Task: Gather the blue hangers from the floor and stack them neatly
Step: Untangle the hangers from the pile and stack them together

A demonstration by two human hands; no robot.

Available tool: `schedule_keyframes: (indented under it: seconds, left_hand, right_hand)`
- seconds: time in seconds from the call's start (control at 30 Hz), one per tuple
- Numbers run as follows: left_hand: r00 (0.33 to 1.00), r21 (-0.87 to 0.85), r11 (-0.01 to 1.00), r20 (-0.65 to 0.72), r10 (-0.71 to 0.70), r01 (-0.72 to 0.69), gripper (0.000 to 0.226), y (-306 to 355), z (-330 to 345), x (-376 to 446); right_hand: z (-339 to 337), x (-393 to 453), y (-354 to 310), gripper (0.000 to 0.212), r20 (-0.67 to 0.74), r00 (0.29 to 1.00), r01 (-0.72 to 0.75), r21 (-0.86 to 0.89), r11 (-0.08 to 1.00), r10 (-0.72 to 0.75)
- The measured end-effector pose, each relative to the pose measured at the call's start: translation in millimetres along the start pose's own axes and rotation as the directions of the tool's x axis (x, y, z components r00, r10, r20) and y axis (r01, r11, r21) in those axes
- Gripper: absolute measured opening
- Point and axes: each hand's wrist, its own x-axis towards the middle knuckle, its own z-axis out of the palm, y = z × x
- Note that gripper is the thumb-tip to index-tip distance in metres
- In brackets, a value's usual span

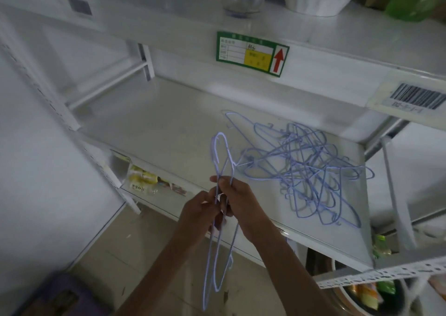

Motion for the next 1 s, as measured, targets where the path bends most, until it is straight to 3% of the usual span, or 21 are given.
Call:
schedule_keyframes:
  seconds: [0.1,0.27,0.33,0.43,0.53,0.63,0.73,0.87,0.93,1.0]
  left_hand:
    - [0.999,-0.015,0.999,0.025,0.045,-0.045,0.014,9,-4,10]
    - [0.987,-0.159,0.98,-0.12,0.105,-0.123,0.015,20,-14,16]
    - [0.981,-0.167,0.976,-0.153,0.117,-0.143,0.016,25,-19,19]
    - [0.978,-0.165,0.976,-0.177,0.114,-0.144,0.038,29,-28,24]
    - [0.977,-0.184,0.974,-0.189,0.1,-0.135,0.04,33,-44,35]
    - [0.977,-0.177,0.97,-0.161,0.139,-0.167,0.039,37,-61,39]
    - [0.975,-0.155,0.967,-0.133,0.181,-0.201,0.041,41,-69,41]
    - [0.971,-0.101,0.969,-0.107,0.214,-0.225,0.043,43,-72,41]
    - [0.971,-0.078,0.97,-0.093,0.221,-0.229,0.043,44,-72,40]
    - [0.971,-0.077,0.97,-0.087,0.223,-0.23,0.043,46,-73,40]
  right_hand:
    - [-7,3,-12,0.026,-0.059,0.998,0.006,-0.023,1.0,-0.008]
    - [-31,18,-21,0.018,-0.295,0.954,0.023,-0.128,0.992,-0.06]
    - [-38,22,-20,0.018,-0.264,0.962,0.029,-0.156,0.987,-0.07]
    - [-52,23,-18,0.014,-0.266,0.96,0.019,-0.235,0.972,-0.083]
    - [-66,22,-23,0.022,-0.218,0.969,0.032,-0.365,0.931,-0.119]
    - [-73,18,-38,0.02,-0.175,0.965,0.052,-0.598,0.8,-0.194]
    - [-83,13,-56,0.019,-0.121,0.932,0.073,-0.861,0.504,-0.341]
    - [-93,5,-83,0.021,-0.105,0.91,-0.013,-0.974,0.227,-0.401]
    - [-96,1,-90,0.018,-0.095,0.896,0.013,-0.971,0.24,-0.435]
    - [-95,-3,-94,0.021,-0.103,0.902,0.048,-0.941,0.334,-0.42]
